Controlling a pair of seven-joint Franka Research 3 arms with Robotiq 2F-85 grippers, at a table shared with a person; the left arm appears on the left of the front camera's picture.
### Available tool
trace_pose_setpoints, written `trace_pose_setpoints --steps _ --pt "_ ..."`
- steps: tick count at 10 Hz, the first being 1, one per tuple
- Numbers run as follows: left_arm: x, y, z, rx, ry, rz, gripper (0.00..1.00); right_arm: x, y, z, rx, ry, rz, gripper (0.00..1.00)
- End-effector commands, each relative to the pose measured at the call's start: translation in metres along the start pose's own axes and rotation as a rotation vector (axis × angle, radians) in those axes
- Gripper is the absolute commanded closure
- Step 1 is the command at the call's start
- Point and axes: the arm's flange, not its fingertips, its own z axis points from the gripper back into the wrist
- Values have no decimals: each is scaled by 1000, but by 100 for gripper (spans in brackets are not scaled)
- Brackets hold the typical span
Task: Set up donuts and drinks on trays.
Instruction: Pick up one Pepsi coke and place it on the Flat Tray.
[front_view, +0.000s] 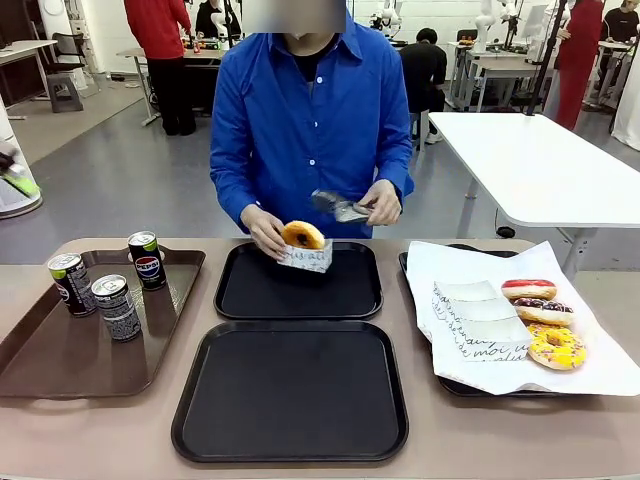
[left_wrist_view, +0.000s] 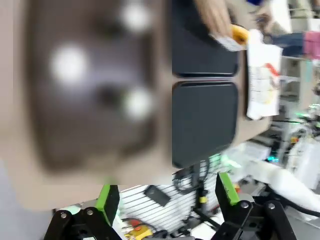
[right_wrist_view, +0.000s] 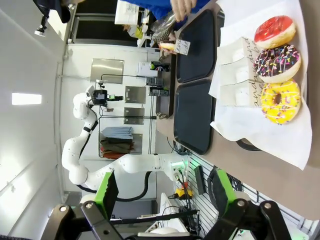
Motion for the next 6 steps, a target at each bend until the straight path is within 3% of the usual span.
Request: trace_pose_setpoints --steps 1,3,6 --pt "3 -23 -47 253 66 9 0 -1 1 1 7 -3 0 0" --pt "8 -41 -88 425 66 2 0 -1 1 1 7 -3 0 0" --pt "19 -53 -137 505 45 -47 0 -1 1 1 7 -3 0 0"
